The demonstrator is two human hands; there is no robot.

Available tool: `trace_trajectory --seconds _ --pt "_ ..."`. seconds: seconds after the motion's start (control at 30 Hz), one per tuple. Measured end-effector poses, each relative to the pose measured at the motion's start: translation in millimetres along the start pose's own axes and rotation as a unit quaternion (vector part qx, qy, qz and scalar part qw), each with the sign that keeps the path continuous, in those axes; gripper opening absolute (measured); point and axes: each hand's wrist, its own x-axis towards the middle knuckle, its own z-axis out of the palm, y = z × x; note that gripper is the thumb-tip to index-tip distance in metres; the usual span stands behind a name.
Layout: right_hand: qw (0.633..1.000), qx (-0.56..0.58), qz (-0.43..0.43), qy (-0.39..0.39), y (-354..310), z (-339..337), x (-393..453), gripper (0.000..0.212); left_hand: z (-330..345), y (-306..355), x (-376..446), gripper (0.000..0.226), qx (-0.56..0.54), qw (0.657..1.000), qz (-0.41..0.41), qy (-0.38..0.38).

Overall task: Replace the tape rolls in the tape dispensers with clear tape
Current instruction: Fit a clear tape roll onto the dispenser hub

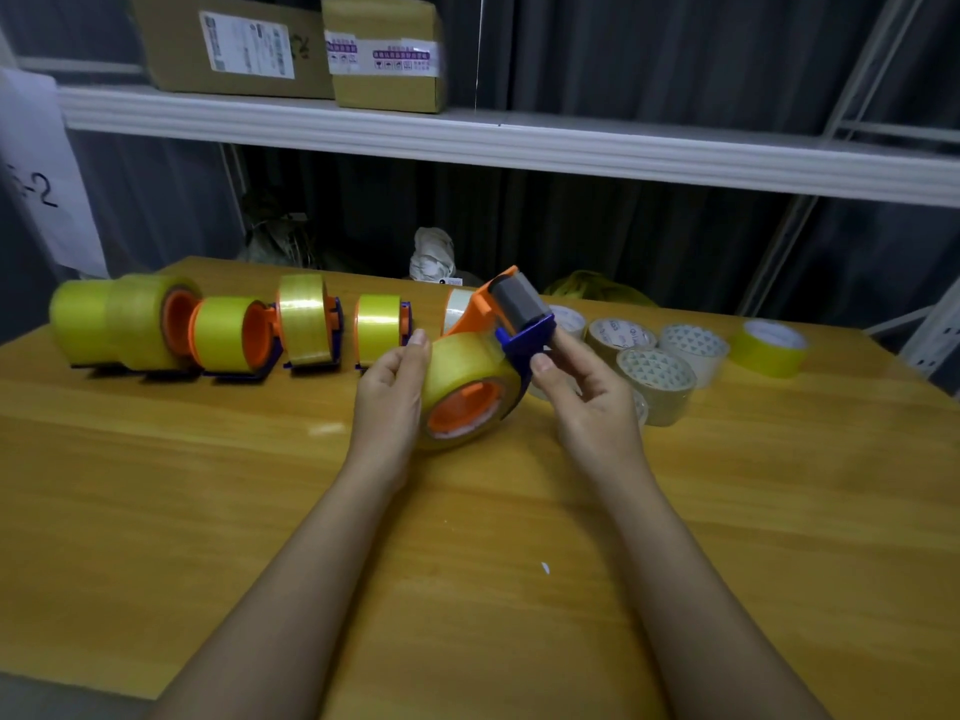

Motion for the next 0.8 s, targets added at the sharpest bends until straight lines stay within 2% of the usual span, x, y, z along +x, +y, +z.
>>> trace_trajectory --seconds 0.07,0.17,0.3,0.4,0.47,0.53,0.6,0.7,0.8 --pt "1.0 0.007 0.007 -0.017 -0.4 -0.4 -0.1 0.043 -0.1 -1.0 0.1 0.046 -0.03 0.999 -0.015 -0.003" --pt "0.998 -0.015 0.012 -0.054 -2.9 1.6 -0.6 0.051 0.6 -0.2 0.9 0.037 -0.057 0.997 -0.048 0.003" --pt "0.993 -0.085 0.029 -0.073 6.1 4.6 -0.5 0.066 1.0 -1.2 2.4 0.04 -0.063 0.995 -0.079 -0.001" --pt "0.983 -0.152 0.05 -0.09 9.6 8.1 -3.2 0.098 0.8 0.6 2.2 0.052 -0.063 0.993 -0.102 -0.021" --pt "0.976 -0.185 0.059 -0.098 7.3 12.0 -5.2 0.123 2.2 1.4 0.6 0.049 -0.081 0.988 -0.124 -0.051" --pt "0.973 -0.2 0.061 -0.099 3.8 15.7 -7.1 0.138 4.1 4.8 -2.4 0.04 -0.109 0.98 -0.14 -0.088" --pt "0.972 -0.206 0.068 -0.089 0.3 17.0 -8.1 0.144 4.1 4.8 -3.8 0.03 -0.106 0.981 -0.124 -0.107" --pt "0.974 -0.199 0.08 -0.075 2.4 14.1 -7.0 0.146 1.4 5.6 -5.4 0.022 -0.033 0.983 -0.064 -0.168" --pt "0.98 -0.177 0.066 -0.059 6.4 10.4 -6.8 0.142 -1.0 9.8 -7.2 0.027 -0.002 0.977 -0.017 -0.211"
